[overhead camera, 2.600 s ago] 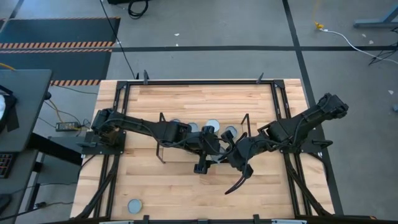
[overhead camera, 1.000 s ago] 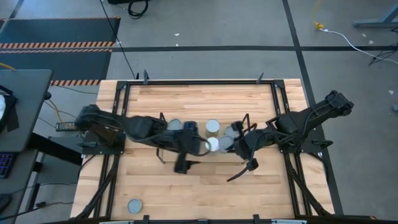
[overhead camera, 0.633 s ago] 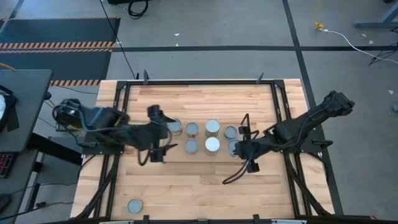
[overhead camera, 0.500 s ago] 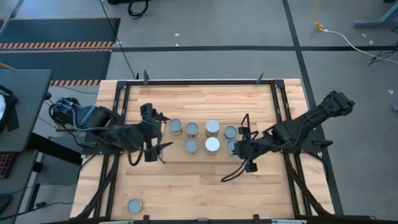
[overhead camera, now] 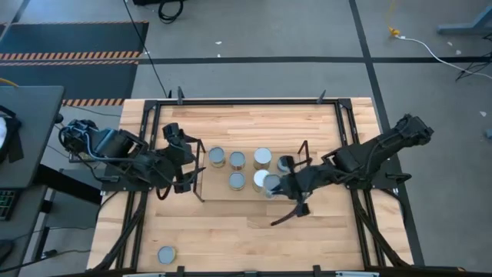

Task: Pick and place cans onto a shelf
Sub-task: Put the white can on the shelf aligned with the green can

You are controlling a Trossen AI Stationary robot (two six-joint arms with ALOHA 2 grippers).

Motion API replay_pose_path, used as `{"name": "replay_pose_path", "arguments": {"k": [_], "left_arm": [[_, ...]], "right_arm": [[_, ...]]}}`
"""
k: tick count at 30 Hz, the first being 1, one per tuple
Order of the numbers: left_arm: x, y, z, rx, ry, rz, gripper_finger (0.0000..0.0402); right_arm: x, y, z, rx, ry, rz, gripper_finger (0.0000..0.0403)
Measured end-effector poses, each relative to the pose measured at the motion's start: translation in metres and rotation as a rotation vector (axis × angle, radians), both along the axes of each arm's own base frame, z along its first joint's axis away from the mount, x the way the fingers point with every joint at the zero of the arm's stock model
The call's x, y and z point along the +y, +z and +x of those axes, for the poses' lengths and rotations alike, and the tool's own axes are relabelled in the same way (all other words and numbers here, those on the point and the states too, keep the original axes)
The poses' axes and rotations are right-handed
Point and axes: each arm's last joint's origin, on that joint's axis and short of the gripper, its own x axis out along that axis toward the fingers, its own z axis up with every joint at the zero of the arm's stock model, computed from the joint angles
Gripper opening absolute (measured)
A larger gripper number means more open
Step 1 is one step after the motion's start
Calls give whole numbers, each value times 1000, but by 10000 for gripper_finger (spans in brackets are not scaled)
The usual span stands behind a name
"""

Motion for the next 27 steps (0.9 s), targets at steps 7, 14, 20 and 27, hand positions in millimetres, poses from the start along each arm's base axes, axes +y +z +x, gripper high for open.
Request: {"name": "replay_pose_path", "arguments": {"k": [7, 14, 20, 27], "left_arm": [[10, 4, -12, 20, 8, 37, 387], [19, 14, -28, -27, 16, 63, 387], [25, 20, -40, -57, 12, 55, 387], [31, 25, -52, -71, -7, 70, 387]], "right_arm": [[14, 22, 66, -75, 64, -89, 17], [12, 23, 130, -129, 30, -78, 17], [0, -9, 169, -131, -27, -49, 17], [-23, -55, 199, -61, -102, -35, 17]]}}
